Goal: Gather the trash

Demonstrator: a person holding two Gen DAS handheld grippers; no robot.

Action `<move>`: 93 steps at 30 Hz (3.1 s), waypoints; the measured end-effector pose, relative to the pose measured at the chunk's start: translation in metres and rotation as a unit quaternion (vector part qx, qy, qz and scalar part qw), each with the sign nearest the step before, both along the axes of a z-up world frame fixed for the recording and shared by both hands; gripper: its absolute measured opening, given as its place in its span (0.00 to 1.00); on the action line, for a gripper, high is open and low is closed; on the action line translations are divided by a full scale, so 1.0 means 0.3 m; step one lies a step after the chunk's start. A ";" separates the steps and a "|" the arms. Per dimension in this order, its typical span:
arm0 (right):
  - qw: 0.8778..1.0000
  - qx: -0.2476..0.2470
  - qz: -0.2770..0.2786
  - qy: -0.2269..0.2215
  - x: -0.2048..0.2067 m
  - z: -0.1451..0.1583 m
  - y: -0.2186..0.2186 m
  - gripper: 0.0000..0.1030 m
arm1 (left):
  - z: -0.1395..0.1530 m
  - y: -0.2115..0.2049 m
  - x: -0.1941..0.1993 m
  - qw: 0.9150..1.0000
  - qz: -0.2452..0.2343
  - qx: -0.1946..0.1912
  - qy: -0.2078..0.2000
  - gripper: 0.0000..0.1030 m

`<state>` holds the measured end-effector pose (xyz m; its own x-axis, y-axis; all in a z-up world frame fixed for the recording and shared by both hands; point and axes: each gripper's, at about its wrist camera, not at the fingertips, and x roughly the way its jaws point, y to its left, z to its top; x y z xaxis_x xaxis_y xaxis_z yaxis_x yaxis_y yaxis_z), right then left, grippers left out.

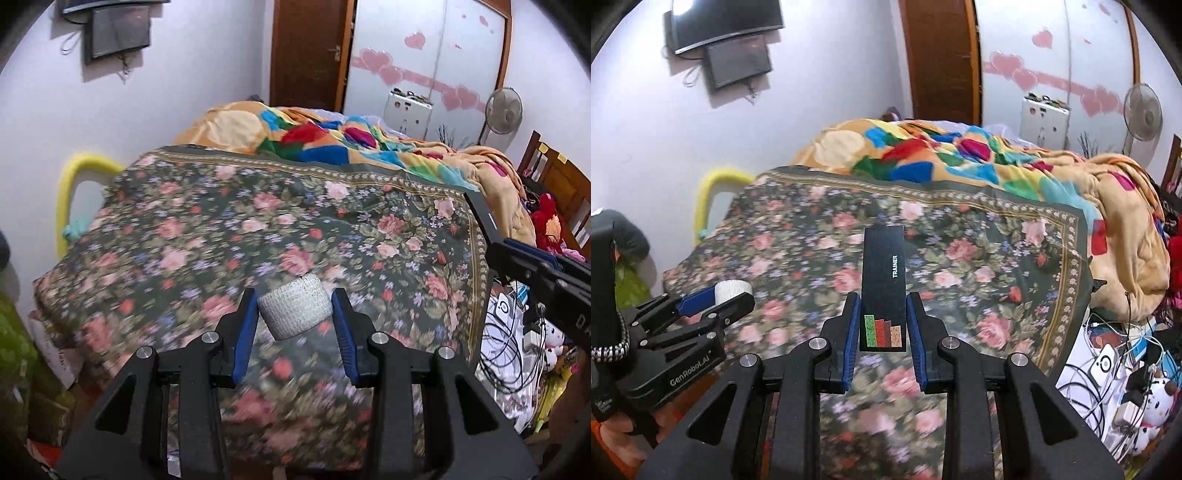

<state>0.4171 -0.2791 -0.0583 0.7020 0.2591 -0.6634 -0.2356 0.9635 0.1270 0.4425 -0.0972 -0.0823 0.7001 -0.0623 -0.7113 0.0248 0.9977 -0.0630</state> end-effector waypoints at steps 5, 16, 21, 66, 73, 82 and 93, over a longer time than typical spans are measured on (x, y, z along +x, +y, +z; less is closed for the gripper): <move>1.000 -0.006 0.026 -0.013 -0.111 0.051 0.128 0.22 | 0.054 0.126 -0.172 1.000 0.012 -0.018 -0.006 0.38; 0.992 -0.006 0.123 -0.009 -0.324 0.031 0.498 0.22 | 0.077 0.493 -0.551 0.994 0.111 -0.007 -0.019 0.38; 0.985 -0.006 0.170 0.002 -0.410 -0.002 0.669 0.22 | 0.036 0.665 -0.697 0.987 0.163 -0.008 -0.012 0.38; 0.911 -0.056 0.349 0.214 -0.418 -0.510 1.387 0.46 | -0.581 1.214 -0.766 0.938 0.276 -0.099 0.186 0.52; 0.916 -0.084 0.353 0.173 -0.476 -0.455 1.342 0.46 | -0.500 1.175 -0.824 0.945 0.274 -0.073 0.161 0.52; 0.942 -0.049 0.320 0.084 -0.576 -0.221 1.132 0.46 | -0.234 1.026 -0.934 0.962 0.259 -0.049 0.073 0.52; 0.969 0.025 0.234 -0.077 -0.815 0.139 0.742 0.46 | 0.176 0.695 -1.143 0.975 0.201 -0.005 -0.096 0.52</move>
